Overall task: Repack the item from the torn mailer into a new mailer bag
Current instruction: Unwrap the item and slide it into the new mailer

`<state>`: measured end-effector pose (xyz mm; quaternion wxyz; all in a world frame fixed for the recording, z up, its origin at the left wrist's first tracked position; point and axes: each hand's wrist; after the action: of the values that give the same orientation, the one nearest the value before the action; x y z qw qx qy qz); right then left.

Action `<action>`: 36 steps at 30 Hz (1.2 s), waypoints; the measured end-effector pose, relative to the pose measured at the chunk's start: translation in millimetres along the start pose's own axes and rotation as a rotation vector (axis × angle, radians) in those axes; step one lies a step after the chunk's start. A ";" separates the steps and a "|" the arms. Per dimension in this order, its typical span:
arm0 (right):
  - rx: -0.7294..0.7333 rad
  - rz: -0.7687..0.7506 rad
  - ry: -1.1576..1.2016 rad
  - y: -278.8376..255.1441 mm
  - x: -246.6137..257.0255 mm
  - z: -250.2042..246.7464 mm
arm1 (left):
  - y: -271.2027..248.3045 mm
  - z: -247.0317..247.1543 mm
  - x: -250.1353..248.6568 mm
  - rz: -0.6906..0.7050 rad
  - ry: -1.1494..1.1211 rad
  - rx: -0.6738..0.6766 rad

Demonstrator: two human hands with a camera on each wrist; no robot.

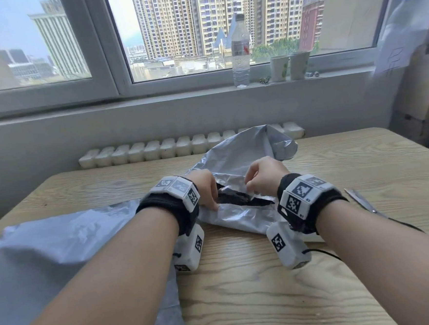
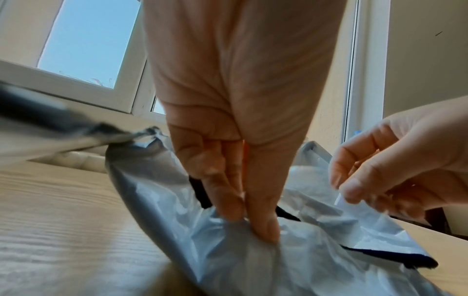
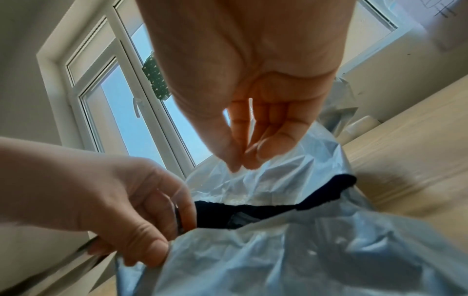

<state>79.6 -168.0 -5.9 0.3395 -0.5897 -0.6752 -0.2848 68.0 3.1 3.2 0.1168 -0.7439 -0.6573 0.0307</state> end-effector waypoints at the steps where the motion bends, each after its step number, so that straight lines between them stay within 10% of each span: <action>1: -0.008 -0.006 0.041 -1.1 0.5 0.7 | -2.5 -3.3 0.7 -0.021 -0.025 -0.004; 18: -0.142 0.061 0.202 -8.2 -12.1 -12.1 | -16.4 -18.1 25.0 -0.304 -0.610 -0.412; 25: -0.319 0.174 0.194 1.9 -31.7 -26.9 | -16.3 -6.3 66.4 -0.565 -0.737 -0.448; 36: -0.511 0.084 0.346 -3.8 -16.8 -29.8 | -32.9 -31.2 84.2 -0.607 -1.145 -0.526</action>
<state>80.7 -202.1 -1.1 0.3018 -0.6262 -0.4889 -0.5271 53.5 85.4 49.6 -0.4287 -0.3977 -0.7797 0.2238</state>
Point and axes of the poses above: each hand's wrist, its own y-axis towards the middle knuckle, its own z-axis out of the palm, x = y × z, and after that the axes turned 13 degrees about y, right-handed
